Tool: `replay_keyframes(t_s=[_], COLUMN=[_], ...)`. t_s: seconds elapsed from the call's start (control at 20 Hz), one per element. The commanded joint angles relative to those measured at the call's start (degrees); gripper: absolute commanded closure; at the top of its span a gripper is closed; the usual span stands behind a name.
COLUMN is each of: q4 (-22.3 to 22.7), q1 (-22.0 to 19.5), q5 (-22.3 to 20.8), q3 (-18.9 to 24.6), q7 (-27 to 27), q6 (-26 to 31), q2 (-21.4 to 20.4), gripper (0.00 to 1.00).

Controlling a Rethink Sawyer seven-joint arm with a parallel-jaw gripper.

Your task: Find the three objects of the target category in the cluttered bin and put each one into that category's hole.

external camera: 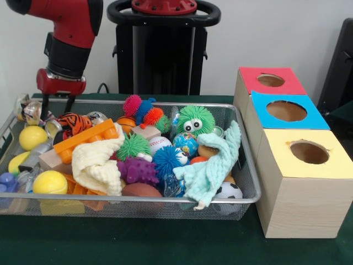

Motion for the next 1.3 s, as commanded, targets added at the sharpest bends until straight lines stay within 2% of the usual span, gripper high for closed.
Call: replay_keyframes(t_s=[0.05, 0.2, 0.4, 0.6, 0.7, 0.85, 1.05, 1.15, 1.3], q4=[-8.91, -10.30, -9.42, -10.66, -9.99, -7.97, -6.68, -6.38, -7.05], q1=[3.66, 7.55, 6.37, 5.25, 3.49, -1.29, -6.77, -8.05, -6.90], q5=[-2.38, -2.97, -0.40, 0.28, 0.56, 1.35, 1.17, 0.96, 0.78], q3=[-4.93, -9.90, -9.23, -8.80, -6.82, -0.75, 5.51, 7.10, 5.96], q7=[5.94, 9.75, 7.72, 6.89, 5.17, 1.30, -0.99, -1.30, -0.35], q6=[3.30, 0.73, -0.58, -1.61, -0.79, 1.20, 1.84, 1.88, 1.79], q2=[3.17, 4.66, 4.65, 6.39, 5.97, 4.88, 5.26, 5.60, 5.84], gripper=[0.00, 0.00, 0.00, 0.00, 0.00, 0.00, 0.00, 0.00, 0.00])
